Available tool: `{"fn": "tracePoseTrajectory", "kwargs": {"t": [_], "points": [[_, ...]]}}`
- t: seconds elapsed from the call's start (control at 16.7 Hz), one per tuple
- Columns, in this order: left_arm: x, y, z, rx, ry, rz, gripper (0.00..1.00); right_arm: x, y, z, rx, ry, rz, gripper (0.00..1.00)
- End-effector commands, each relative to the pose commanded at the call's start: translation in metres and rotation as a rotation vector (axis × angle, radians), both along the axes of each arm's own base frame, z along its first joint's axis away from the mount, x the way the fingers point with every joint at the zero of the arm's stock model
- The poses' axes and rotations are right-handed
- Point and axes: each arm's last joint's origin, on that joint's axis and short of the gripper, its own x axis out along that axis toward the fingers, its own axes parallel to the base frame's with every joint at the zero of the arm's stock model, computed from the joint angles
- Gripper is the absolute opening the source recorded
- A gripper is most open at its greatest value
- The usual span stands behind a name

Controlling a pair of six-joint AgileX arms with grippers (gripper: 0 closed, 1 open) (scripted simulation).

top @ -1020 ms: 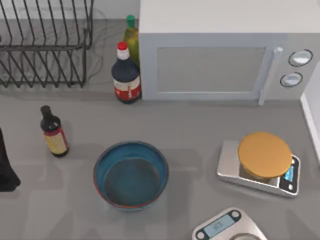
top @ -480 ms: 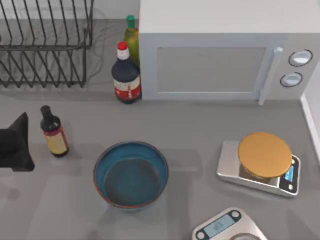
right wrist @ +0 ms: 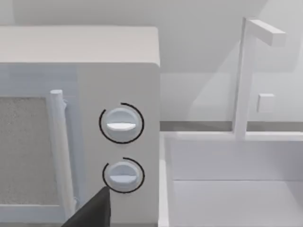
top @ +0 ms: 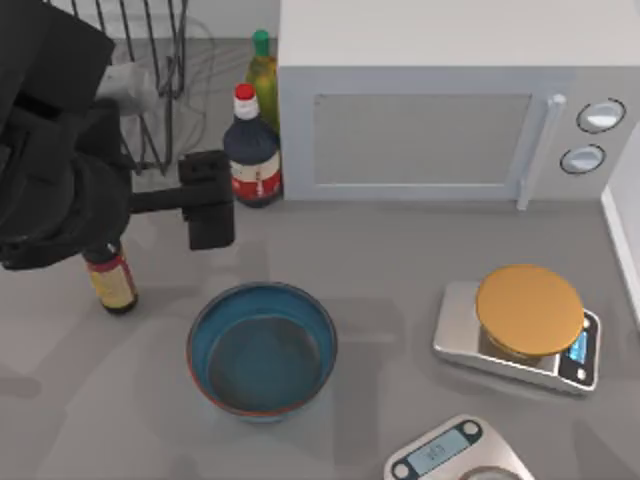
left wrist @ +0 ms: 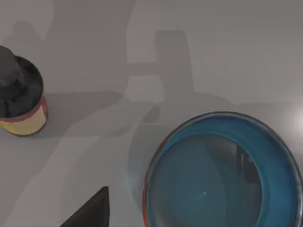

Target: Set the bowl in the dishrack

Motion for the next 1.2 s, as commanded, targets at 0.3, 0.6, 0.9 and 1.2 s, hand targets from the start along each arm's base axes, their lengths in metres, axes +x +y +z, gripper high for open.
{"fn": "tracePoseTrajectory", "kwargs": {"t": [0.3,0.6,0.9,1.2], "points": [[0.04,-0.087,-0.018,0.136,0.332,-0.017,1.0,0.0,0.0,0.0,0.0,0.0,0.0,1.0],[0.052,-0.154,-0.044,0.255,0.489,-0.01,1.0,0.0,0.0,0.0,0.0,0.0,0.0,1.0],[0.052,-0.169,-0.05,0.282,0.515,-0.007,1.0,0.0,0.0,0.0,0.0,0.0,0.0,1.0],[0.054,-0.168,-0.055,0.282,0.516,-0.006,1.0,0.0,0.0,0.0,0.0,0.0,0.0,1.0]]}}
